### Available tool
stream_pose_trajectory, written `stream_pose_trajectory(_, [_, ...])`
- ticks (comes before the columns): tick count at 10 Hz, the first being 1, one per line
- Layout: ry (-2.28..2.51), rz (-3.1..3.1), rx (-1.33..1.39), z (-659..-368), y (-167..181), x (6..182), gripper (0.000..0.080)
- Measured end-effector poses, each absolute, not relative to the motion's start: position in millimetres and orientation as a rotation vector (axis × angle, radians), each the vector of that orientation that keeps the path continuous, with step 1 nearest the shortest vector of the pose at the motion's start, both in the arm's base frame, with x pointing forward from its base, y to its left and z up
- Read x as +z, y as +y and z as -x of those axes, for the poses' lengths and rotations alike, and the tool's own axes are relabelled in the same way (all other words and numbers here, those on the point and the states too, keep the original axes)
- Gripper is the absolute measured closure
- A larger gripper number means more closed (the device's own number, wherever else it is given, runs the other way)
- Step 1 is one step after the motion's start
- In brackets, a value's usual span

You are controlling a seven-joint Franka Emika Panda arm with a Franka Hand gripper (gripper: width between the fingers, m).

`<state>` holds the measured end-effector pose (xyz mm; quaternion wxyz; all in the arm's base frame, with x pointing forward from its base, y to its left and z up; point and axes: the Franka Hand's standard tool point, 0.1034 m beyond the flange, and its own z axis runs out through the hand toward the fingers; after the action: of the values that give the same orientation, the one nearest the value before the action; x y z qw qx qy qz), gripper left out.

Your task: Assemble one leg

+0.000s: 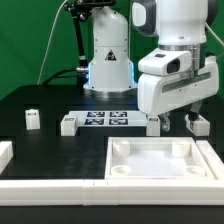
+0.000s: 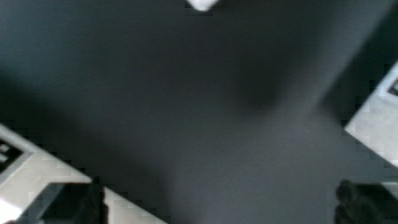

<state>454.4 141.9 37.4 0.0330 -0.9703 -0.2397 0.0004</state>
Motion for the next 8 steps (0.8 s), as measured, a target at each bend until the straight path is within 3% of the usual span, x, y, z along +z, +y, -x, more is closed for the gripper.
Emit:
stream_pose_trajectory(5, [-0.013,3.037,0.026,-446,179,36.5,0.0150])
stream_pose_trajectory(8, [-0.040,3.043,0.067,-443,178,35.6,0.0150])
